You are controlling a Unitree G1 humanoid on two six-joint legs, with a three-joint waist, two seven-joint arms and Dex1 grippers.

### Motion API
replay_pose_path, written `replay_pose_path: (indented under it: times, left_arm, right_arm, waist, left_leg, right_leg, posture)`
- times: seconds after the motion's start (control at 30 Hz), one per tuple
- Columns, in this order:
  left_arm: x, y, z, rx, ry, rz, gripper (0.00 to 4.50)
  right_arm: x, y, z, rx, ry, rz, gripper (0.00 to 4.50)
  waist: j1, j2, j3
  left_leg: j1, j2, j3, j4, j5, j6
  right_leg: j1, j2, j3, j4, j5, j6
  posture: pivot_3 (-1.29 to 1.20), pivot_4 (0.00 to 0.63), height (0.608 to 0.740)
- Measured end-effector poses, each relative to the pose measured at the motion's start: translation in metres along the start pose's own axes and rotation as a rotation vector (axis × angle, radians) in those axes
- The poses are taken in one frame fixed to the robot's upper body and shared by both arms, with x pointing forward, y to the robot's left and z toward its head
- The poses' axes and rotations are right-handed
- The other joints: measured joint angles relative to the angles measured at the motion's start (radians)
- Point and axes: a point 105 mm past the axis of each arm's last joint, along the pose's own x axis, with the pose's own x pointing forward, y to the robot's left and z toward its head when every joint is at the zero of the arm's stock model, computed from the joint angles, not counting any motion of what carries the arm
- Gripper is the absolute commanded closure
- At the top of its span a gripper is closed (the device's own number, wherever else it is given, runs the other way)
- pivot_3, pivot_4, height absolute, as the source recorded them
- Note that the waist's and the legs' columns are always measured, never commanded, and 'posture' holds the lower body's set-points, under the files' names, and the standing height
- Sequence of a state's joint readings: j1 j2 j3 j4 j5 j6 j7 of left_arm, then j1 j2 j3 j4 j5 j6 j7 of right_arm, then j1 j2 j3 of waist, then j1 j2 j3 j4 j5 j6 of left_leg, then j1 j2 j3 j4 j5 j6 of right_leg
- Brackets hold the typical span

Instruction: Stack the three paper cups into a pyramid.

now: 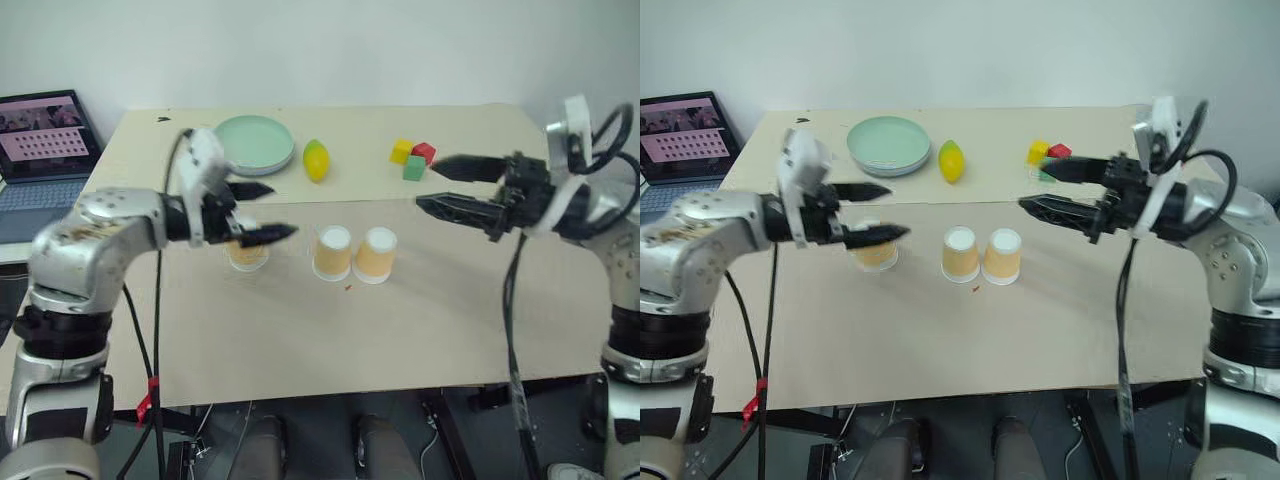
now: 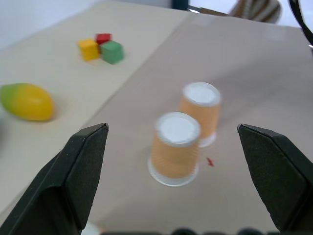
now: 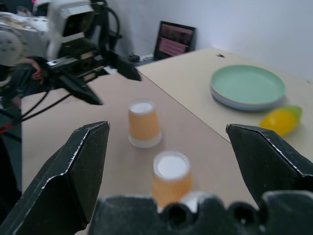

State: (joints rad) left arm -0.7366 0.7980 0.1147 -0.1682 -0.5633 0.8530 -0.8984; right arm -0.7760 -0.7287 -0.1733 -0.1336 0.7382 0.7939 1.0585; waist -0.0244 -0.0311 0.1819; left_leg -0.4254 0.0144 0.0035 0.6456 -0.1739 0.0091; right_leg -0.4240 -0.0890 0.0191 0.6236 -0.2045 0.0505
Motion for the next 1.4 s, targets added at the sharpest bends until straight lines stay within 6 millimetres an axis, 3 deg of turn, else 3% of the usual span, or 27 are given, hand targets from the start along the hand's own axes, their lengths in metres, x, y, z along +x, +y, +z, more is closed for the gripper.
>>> replay_pose_path:
  times: [0.13, 0.23, 0.37, 0.63, 0.83, 1.03, 1.4]
  left_arm:
    - [-0.019, 0.02, 0.001, -0.015, -0.02, 0.128, 0.0]
    - [-0.035, 0.03, -0.022, -0.072, 0.0, 0.22, 0.0]
    - [-0.043, 0.02, -0.069, -0.14, 0.109, 0.25, 0.0]
    - [-0.047, 0.008, -0.103, -0.132, 0.15, 0.33, 0.0]
    - [-0.042, 0.015, -0.103, -0.075, 0.116, 0.407, 0.0]
    - [-0.021, 0.002, -0.113, -0.104, 0.102, 0.363, 0.0]
    - [0.01, 0.017, -0.099, -0.118, 0.019, 0.373, 0.0]
  right_arm:
    - [0.022, 0.002, -0.002, 0.037, -0.021, 0.062, 0.04]
    - [0.036, 0.008, -0.01, 0.042, 0.014, 0.122, 0.04]
    - [0.041, 0.007, -0.023, 0.045, 0.074, 0.143, 0.04]
    - [0.027, -0.012, -0.06, -0.048, 0.342, 0.068, 0.04]
    - [0.024, -0.013, -0.06, -0.069, 0.366, 0.069, 0.04]
    - [0.024, -0.011, -0.058, -0.076, 0.37, 0.067, 0.04]
    - [0.007, -0.019, -0.046, -0.114, 0.388, -0.021, 0.04]
  waist:
    - [0.008, 0.0, 0.0]
    - [0.011, 0.0, 0.0]
    - [0.013, -0.002, 0.001]
    - [0.013, -0.002, 0.001]
    - [0.013, -0.003, 0.001]
    - [0.013, -0.003, 0.001]
    - [0.014, -0.003, 0.001]
  left_leg:
    - [-0.001, -0.001, 0.0, 0.0, 0.0, 0.0]
    - [0.0, -0.001, 0.0, 0.0, 0.0, -0.001]
    - [-0.002, 0.0, 0.0, 0.0, -0.001, -0.001]
    - [-0.002, 0.0, 0.0, -0.001, -0.001, -0.002]
    - [-0.001, 0.0, 0.0, 0.0, -0.001, -0.002]
    - [-0.002, 0.0, 0.0, 0.0, -0.001, -0.002]
    - [-0.002, -0.001, 0.0, 0.0, -0.001, -0.002]
  right_leg:
    - [0.0, -0.001, 0.0, 0.0, 0.001, -0.002]
    - [0.0, -0.001, 0.0, 0.0, 0.002, -0.004]
    - [-0.001, -0.002, -0.001, 0.0, 0.004, -0.007]
    - [-0.002, -0.002, -0.002, 0.0, 0.003, -0.009]
    - [-0.001, -0.002, -0.002, 0.0, 0.002, -0.009]
    - [-0.001, -0.002, -0.002, 0.0, 0.002, -0.009]
    - [-0.001, -0.002, -0.002, 0.0, 0.002, -0.009]
  posture:
    - [0.0, 0.15, 0.739]
    - [0.0, 0.15, 0.739]
    - [0.0, 0.15, 0.739]
    - [0.0, 0.15, 0.739]
    - [0.0, 0.15, 0.739]
    - [0.0, 0.15, 0.739]
    - [0.0, 0.15, 0.739]
